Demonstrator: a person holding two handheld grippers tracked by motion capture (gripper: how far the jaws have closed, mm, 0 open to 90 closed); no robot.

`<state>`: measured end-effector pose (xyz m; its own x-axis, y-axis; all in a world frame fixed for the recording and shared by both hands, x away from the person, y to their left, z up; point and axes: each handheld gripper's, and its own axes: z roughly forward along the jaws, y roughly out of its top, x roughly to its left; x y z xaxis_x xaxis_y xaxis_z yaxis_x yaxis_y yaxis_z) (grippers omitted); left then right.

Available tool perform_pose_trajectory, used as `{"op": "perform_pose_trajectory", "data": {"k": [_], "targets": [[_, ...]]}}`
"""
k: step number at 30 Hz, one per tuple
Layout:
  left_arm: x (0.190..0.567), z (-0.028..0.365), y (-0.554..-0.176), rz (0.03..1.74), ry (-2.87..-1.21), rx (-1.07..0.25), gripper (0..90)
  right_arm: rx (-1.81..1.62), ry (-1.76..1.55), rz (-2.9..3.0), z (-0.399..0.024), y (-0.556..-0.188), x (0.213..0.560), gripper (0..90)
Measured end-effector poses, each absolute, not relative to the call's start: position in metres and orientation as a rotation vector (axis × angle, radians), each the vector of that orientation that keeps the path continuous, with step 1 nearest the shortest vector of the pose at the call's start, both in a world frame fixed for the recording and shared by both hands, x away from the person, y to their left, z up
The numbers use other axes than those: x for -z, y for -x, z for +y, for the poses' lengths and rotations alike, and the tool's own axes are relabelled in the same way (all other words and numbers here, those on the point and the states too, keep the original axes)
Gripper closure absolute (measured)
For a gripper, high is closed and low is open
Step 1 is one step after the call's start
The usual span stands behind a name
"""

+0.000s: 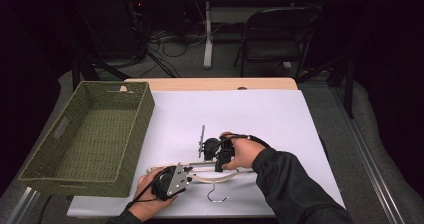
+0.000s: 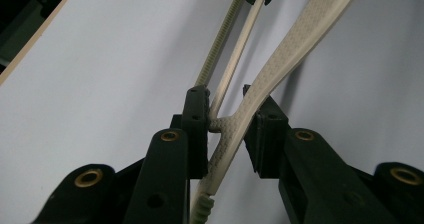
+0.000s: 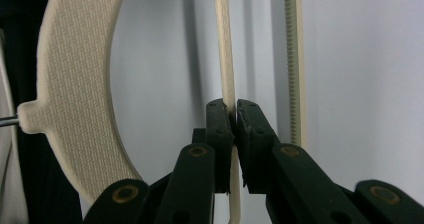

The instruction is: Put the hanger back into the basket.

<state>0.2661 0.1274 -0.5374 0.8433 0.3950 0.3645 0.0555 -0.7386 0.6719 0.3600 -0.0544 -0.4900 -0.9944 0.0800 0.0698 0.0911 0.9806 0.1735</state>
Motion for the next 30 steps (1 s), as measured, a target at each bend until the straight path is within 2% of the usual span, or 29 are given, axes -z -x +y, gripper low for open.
{"op": "perform_pose_trajectory", "data": {"k": [7,26,30], "targets": [[0.536,0.127,-0.267,0.317,-2.345,-0.656,74.3,0.281,0.135,-3.066,-0.055,-0.36,0.49,84.4],[0.529,0.121,-0.268,0.239,-2.376,-0.731,79.9,0.515,0.249,-3.183,-0.086,-0.36,0.457,64.2],[0.527,0.118,-0.269,0.212,-2.392,-0.764,82.6,0.57,0.32,-3.21,-0.1,-0.361,0.447,63.3]]}}
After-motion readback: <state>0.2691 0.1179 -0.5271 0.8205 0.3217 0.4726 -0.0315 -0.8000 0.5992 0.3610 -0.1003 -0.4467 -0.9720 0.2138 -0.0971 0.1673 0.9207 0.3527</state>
